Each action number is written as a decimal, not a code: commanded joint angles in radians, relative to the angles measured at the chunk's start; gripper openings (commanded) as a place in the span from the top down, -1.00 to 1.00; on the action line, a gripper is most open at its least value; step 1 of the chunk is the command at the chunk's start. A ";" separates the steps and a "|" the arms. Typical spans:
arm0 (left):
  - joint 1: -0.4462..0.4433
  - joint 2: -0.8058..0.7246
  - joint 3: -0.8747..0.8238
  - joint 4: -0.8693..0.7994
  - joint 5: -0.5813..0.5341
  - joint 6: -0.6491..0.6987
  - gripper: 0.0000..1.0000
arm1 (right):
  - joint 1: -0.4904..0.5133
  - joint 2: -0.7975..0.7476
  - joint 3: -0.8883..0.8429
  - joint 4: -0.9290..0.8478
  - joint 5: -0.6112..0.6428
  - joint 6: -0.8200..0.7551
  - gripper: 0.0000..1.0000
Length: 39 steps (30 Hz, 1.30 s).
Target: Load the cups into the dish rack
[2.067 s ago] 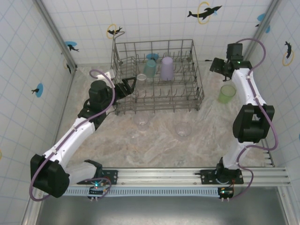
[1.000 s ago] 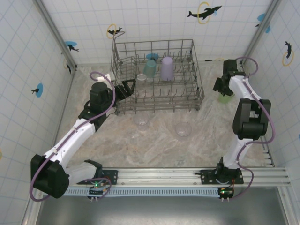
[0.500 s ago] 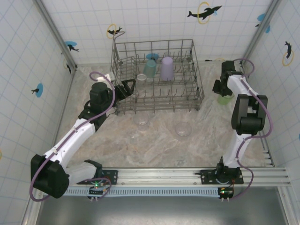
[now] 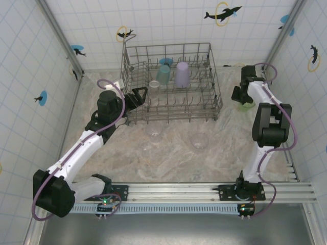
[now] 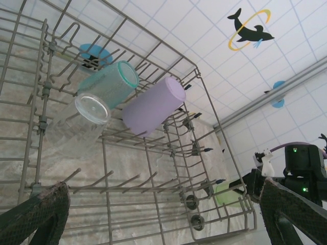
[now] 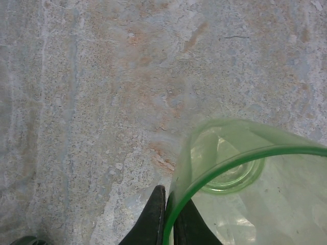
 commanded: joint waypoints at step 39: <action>0.004 0.123 0.198 -0.029 0.068 -0.006 -0.95 | 0.150 -0.383 -0.038 0.336 -0.387 0.122 1.00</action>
